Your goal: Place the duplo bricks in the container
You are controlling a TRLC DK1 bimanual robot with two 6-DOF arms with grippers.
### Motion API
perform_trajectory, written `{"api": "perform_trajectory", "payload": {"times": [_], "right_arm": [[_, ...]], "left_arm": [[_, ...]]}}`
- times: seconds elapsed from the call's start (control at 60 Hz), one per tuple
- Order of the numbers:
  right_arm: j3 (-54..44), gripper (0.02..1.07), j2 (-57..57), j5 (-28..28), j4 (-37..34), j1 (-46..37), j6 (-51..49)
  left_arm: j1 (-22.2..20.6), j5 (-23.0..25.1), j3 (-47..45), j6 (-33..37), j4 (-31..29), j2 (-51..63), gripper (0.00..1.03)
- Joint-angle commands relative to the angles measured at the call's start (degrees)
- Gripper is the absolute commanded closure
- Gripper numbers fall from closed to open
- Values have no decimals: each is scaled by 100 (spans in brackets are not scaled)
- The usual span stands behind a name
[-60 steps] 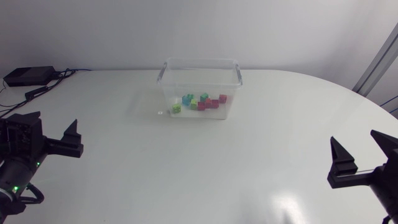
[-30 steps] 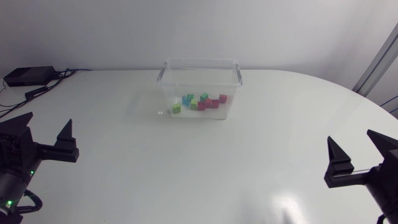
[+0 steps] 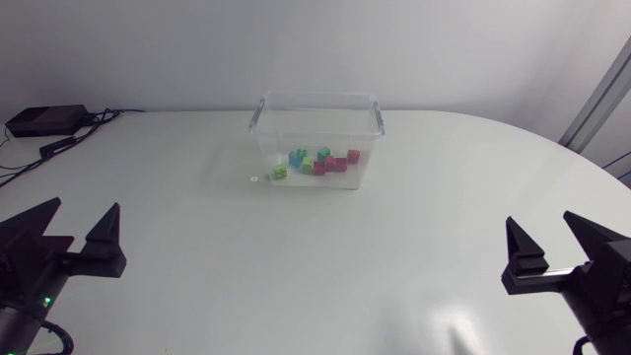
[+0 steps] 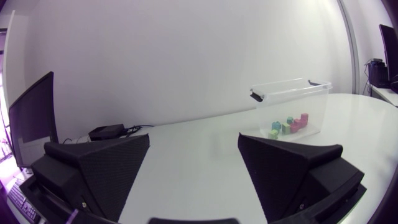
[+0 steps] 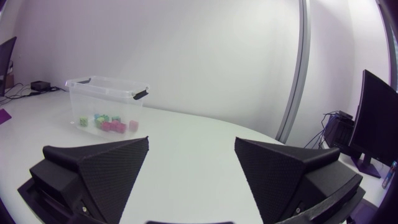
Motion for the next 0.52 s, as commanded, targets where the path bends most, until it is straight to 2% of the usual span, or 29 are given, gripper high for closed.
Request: {"api": "perform_trajectory", "payload": {"times": [0.0, 0.317, 0.5], "right_arm": [[-210, 7, -49, -69, 225, -40, 316], [-528, 7, -62, -228, 652, -62, 832], [-528, 7, -62, -228, 652, -62, 832]], "left_arm": [[-26, 116, -209, -375, -132, -269, 4], [-21, 434, -467, -1138, -694, -1157, 4], [-21, 434, -467, -1138, -694, -1157, 4]]}}
